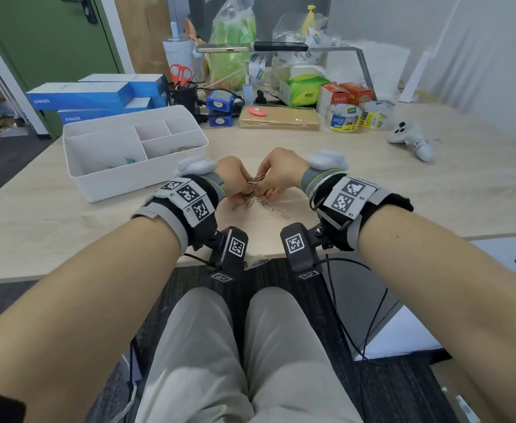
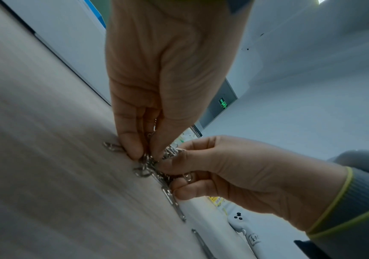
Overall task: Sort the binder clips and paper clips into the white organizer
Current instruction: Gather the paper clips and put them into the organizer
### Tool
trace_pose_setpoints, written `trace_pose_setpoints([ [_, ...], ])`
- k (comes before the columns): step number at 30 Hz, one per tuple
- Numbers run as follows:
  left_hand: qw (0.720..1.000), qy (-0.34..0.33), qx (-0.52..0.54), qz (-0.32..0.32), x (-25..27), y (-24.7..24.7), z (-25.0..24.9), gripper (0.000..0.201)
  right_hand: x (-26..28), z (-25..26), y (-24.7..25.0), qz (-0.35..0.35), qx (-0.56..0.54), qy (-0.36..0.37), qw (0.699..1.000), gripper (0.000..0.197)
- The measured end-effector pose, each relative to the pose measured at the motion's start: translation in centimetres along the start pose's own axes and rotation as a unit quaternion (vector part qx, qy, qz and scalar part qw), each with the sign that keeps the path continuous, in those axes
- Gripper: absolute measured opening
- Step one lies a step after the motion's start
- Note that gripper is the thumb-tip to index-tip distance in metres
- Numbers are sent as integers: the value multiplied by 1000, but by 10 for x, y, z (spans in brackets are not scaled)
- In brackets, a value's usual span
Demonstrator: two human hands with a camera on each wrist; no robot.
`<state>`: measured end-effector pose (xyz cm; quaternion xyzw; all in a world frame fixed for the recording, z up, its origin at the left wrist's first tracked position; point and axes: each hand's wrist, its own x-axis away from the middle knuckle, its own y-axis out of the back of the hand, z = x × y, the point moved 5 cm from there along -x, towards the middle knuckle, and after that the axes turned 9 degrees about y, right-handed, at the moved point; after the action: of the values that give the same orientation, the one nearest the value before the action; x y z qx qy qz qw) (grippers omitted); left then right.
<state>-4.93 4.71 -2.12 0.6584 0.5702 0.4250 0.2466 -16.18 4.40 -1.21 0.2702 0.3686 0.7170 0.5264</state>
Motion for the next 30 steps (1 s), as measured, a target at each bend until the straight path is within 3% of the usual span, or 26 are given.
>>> trace_pose_setpoints([
  [3, 999, 4, 40, 14, 1, 0, 1, 20, 1, 1, 1, 1, -18, 0, 1000, 13],
  [6, 997, 8, 73, 18, 4, 4, 1, 20, -2, 2, 4, -20, -29, 0, 999, 18],
  [19, 979, -11, 193, -68, -3, 87, 18, 20, -48, 71, 26, -51, -85, 56, 993, 10],
  [26, 978, 20, 120, -167, -24, 138, 48, 29, -96, 117, 15, -32, -83, 86, 992, 12],
  [30, 980, 46, 32, -191, -37, 143, 67, 14, -116, 124, -5, -8, -67, 78, 995, 8],
])
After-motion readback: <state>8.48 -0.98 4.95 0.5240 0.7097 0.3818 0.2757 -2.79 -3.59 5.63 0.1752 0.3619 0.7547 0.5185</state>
